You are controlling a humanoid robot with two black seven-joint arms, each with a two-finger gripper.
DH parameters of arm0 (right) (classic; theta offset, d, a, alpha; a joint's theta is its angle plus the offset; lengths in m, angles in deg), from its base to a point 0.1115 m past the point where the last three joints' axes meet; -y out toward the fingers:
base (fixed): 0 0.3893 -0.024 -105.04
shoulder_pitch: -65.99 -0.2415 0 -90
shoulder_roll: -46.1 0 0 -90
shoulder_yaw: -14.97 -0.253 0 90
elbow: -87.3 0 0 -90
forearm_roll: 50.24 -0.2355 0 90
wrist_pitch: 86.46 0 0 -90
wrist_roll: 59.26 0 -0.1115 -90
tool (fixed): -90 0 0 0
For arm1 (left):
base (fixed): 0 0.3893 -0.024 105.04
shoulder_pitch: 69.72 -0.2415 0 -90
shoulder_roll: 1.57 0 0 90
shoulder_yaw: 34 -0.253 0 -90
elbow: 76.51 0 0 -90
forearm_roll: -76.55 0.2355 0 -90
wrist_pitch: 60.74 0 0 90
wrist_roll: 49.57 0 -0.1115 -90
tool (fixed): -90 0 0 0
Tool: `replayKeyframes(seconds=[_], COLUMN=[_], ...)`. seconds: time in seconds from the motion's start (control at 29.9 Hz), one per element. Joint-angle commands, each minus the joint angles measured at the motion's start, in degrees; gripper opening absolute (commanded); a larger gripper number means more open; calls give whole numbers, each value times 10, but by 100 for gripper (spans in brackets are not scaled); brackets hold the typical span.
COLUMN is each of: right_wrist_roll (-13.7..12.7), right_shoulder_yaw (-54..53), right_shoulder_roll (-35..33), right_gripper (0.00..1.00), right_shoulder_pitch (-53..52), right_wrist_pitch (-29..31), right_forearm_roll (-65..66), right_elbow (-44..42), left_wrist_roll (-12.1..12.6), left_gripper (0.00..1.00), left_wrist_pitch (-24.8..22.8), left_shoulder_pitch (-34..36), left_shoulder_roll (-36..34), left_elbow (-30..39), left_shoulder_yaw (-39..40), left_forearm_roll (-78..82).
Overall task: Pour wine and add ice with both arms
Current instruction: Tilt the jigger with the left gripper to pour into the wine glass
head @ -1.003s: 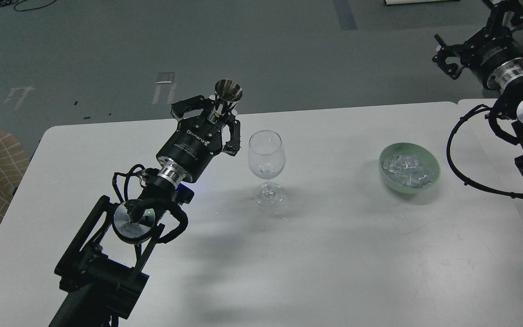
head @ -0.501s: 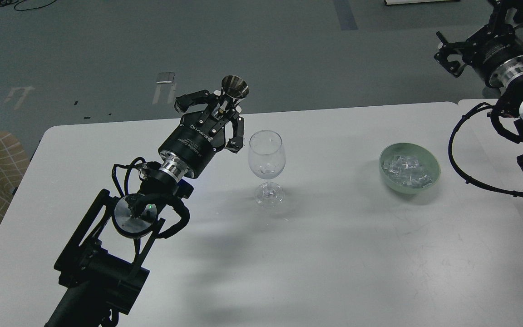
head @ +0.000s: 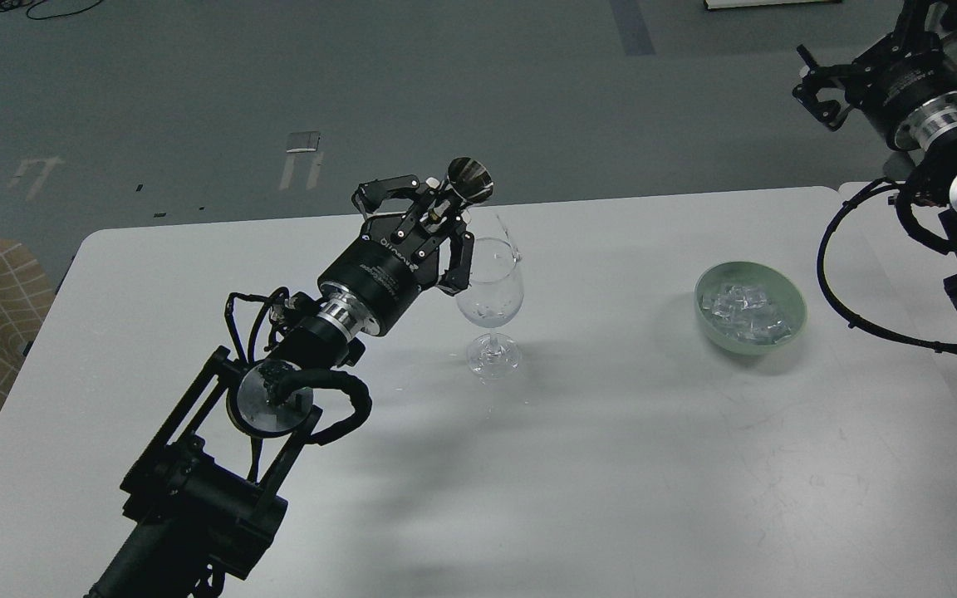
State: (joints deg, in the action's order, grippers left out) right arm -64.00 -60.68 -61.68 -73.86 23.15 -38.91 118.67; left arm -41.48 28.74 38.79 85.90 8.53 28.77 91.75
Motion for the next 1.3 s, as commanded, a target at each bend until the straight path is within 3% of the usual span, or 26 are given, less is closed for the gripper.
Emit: replayKeyframes(seconds=[0.0, 1.17, 1.27], right_wrist_roll=[0, 0, 0], right_shoulder_yaw=[0, -1, -2], right_shoulder_roll=[-2, -3, -3], right_gripper=[100, 100, 100], right_shoulder_pitch=[0, 1, 2], right_wrist_pitch=[0, 2, 2], right_forearm_roll=[0, 0, 0], right_elbow=[-1, -1, -1], left_wrist_roll=[0, 0, 0], left_gripper=[24, 25, 25], left_wrist_pitch=[0, -17, -38], left_shoulder_pitch=[-1, 20, 15], left_shoulder_roll=[-8, -57, -57], left_elbow=[-1, -20, -20], left_shoulder_yaw=[0, -1, -3], left_forearm_roll=[0, 55, 86])
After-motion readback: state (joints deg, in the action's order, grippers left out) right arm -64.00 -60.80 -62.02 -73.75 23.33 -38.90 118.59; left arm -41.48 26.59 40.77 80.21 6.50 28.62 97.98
